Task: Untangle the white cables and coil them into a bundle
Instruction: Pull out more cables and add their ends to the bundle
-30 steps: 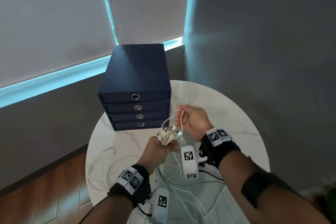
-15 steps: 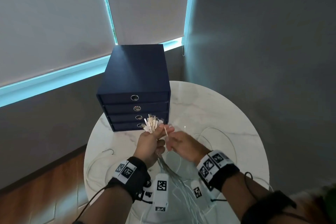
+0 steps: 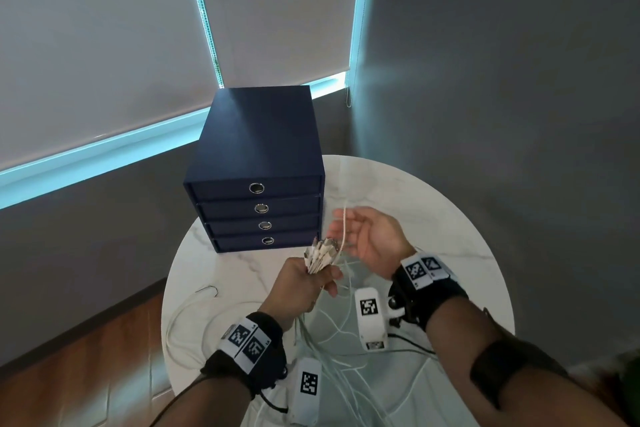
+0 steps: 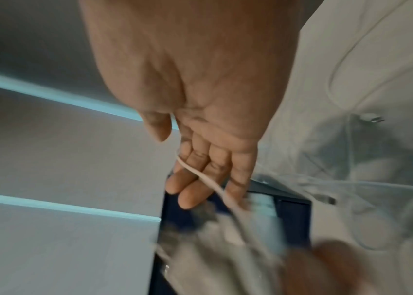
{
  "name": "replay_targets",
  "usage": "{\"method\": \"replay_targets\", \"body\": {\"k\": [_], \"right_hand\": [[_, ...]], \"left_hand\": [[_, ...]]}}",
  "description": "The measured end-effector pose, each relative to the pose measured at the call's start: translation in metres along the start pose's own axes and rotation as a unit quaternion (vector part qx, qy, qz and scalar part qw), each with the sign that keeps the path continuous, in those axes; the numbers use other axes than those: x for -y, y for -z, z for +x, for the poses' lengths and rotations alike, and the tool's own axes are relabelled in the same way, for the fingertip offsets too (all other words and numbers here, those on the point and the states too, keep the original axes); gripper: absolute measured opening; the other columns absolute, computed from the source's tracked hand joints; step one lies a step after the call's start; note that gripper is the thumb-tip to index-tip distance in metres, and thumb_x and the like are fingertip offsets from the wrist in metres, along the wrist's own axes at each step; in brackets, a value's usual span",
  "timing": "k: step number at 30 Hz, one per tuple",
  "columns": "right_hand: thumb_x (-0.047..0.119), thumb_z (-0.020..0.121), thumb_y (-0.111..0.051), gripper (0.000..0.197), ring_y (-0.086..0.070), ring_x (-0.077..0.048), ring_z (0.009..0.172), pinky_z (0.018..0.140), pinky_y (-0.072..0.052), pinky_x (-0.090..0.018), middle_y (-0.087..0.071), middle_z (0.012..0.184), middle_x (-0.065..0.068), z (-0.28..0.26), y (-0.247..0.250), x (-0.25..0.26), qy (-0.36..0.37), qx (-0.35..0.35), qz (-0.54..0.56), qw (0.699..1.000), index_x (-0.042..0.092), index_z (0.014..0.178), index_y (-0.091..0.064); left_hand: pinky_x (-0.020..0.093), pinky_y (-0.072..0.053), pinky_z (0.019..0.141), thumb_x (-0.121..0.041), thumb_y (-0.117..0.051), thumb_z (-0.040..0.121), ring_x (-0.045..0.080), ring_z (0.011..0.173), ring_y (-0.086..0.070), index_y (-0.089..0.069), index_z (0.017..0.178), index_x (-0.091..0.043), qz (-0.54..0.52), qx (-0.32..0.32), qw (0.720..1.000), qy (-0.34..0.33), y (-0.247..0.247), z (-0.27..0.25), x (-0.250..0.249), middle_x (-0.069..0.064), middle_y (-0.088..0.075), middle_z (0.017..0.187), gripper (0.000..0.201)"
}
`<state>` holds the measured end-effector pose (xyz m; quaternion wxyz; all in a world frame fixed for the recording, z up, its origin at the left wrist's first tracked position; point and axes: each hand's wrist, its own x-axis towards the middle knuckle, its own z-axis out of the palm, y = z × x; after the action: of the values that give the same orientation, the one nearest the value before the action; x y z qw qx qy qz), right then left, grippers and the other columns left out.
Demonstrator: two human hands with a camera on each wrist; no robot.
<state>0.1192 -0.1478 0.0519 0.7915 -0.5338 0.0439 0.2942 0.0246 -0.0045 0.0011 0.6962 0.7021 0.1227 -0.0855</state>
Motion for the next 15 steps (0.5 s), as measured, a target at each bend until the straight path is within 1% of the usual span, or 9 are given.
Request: {"method": "replay_targets", "body": {"k": [1,3,5,8,11,13,15], "right_hand": [[0.021,0.100,-0.040,0.033,-0.065,-0.027,0.068,0.072,-0.052,-0.041,-0.065,0.076,-0.013,0.004,-0.001,0.009,0.011,-0.024,0.007,1.000,-0.001,0.105,-0.063],[0.021,0.105,-0.037,0.033,-0.060,-0.023,0.059,0.070,-0.053,-0.041,-0.058,0.067,-0.009,0.007,-0.007,0.026,0.046,-0.057,-0.012,0.997,0.000,0.101,-0.063],[0.016,0.105,-0.038,0.029,-0.052,-0.020,0.050,0.062,-0.051,-0.037,-0.051,0.062,-0.007,0.007,-0.008,0.040,0.086,-0.080,-0.044,0.992,0.000,0.101,-0.062],[0.010,0.103,-0.038,0.025,-0.037,-0.015,0.042,0.052,-0.042,-0.030,-0.044,0.053,-0.003,0.007,-0.004,0.052,0.146,-0.115,-0.068,0.980,0.002,0.103,-0.062],[0.016,0.102,-0.046,0.022,-0.032,-0.013,0.043,0.050,-0.039,-0.028,-0.037,0.050,0.002,0.007,0.002,0.057,0.171,-0.113,-0.048,0.978,0.004,0.101,-0.064],[0.021,0.101,-0.051,0.021,-0.032,-0.013,0.044,0.050,-0.040,-0.028,-0.035,0.052,0.002,0.005,0.007,0.057,0.180,-0.099,-0.006,0.979,0.006,0.097,-0.064],[0.023,0.101,-0.051,0.020,-0.031,-0.012,0.044,0.050,-0.039,-0.028,-0.035,0.054,0.003,0.003,0.010,0.058,0.192,-0.082,0.043,0.977,0.008,0.094,-0.063]], "left_hand": [[0.023,-0.024,0.041,-0.015,-0.065,0.095,0.014,0.039,-0.032,-0.072,0.081,-0.002,0.019,0.004,1.000,0.002,0.001,-0.001,0.004,0.013,-0.068,0.067,0.021],[0.022,-0.026,0.039,-0.015,-0.066,0.095,0.012,0.038,-0.034,-0.072,0.079,-0.003,0.028,0.001,1.000,0.011,0.003,-0.002,0.011,0.014,-0.069,0.068,0.021],[0.021,-0.025,0.039,-0.015,-0.066,0.095,0.011,0.038,-0.032,-0.073,0.082,-0.003,0.004,-0.016,0.999,0.033,0.008,-0.001,0.017,0.013,-0.069,0.069,0.019],[0.021,-0.024,0.039,-0.015,-0.066,0.096,0.011,0.038,-0.031,-0.072,0.088,0.001,-0.010,-0.040,0.997,0.069,0.014,0.002,0.025,0.012,-0.069,0.069,0.019],[0.021,-0.025,0.038,-0.013,-0.066,0.096,0.013,0.038,-0.030,-0.072,0.091,0.005,-0.012,-0.060,0.994,0.090,0.019,0.006,0.031,0.011,-0.070,0.069,0.020],[0.020,-0.025,0.038,-0.013,-0.066,0.095,0.013,0.038,-0.031,-0.072,0.092,0.006,-0.013,-0.070,0.993,0.099,0.020,0.008,0.035,0.012,-0.071,0.070,0.019],[0.020,-0.026,0.037,-0.013,-0.066,0.095,0.013,0.036,-0.032,-0.073,0.092,0.005,-0.016,-0.083,0.991,0.106,0.022,0.009,0.036,0.012,-0.071,0.071,0.020]]}}
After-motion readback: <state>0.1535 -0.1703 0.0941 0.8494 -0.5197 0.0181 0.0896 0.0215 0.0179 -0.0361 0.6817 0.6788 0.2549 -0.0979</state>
